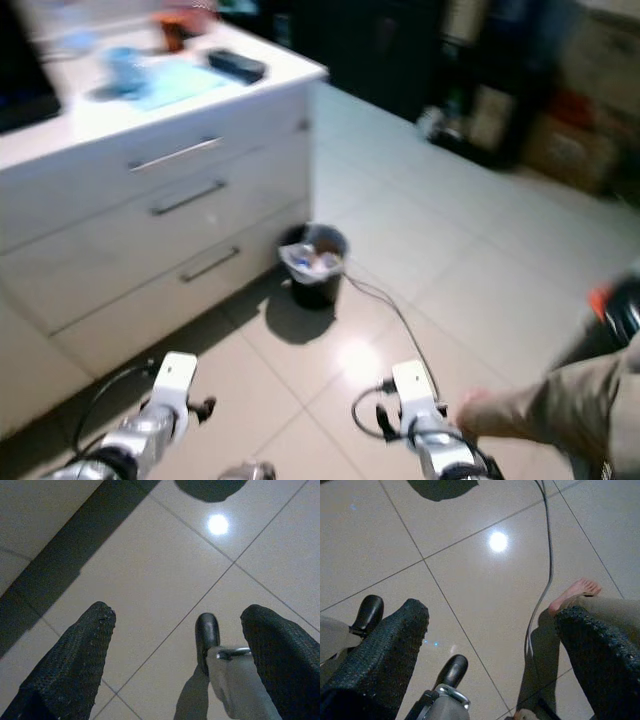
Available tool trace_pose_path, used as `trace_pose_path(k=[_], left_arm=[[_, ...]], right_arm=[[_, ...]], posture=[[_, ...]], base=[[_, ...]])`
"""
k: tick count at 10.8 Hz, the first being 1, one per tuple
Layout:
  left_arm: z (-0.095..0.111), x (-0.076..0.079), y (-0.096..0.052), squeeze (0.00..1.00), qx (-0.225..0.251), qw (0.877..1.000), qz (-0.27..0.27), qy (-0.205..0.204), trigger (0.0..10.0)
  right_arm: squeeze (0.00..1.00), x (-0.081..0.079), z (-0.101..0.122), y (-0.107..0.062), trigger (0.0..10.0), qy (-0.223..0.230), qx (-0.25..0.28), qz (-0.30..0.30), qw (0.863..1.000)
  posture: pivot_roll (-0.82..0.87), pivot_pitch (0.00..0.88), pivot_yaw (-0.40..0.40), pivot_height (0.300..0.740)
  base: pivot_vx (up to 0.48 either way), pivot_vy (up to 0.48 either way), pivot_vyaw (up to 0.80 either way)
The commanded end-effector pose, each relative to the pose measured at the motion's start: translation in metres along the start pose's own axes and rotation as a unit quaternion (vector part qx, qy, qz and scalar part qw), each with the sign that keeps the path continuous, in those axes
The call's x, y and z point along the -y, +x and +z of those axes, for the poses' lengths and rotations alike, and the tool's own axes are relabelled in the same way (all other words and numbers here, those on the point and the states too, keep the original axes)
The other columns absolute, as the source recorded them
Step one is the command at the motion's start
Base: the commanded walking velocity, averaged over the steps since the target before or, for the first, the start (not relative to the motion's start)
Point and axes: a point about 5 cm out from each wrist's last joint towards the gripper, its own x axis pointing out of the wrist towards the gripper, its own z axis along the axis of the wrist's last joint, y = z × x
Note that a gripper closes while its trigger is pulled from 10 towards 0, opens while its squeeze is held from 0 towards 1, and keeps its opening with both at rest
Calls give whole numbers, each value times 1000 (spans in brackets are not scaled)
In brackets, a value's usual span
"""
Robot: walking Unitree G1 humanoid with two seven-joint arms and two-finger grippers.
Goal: Kitchen organization
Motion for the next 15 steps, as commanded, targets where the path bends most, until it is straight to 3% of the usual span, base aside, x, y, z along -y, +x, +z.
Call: trace_pose_path(k=[1,6,9,11,12,15], left_arm=[[-4,1,0,0,-11,1000,2,2,10000],[-5,0,0,0,-12,1000,3,5,10000],[-5,-3,-1,0,-10,1000,10,4,10000],[-1,-2,0,0,3,1000,8,-8,10000],[2,-2,0,0,12,1000,11,-1,10000],[6,-1,0,0,36,997,16,-60,10000]], right_arm=[[0,3,-3,-1,10000,-7,-3,-1,1000],[0,5,-10,-2,10000,-13,-11,-5,1000],[0,12,-9,-3,10000,14,-16,-25,999],[0,15,-6,-3,10000,-1,-12,-31,999],[0,15,-2,-2,10000,39,-2,-36,999],[0,15,4,-1,10000,16,10,-46,999]], posture=[[-8,0,-21,740],[-5,0,-22,740],[5,0,-24,740],[6,0,-28,740],[5,0,-30,740],[-6,0,-40,740]], base=[[0,341,800],[0,63,800],[0,0,0],[0,0,0],[0,0,0],[0,0,0]])
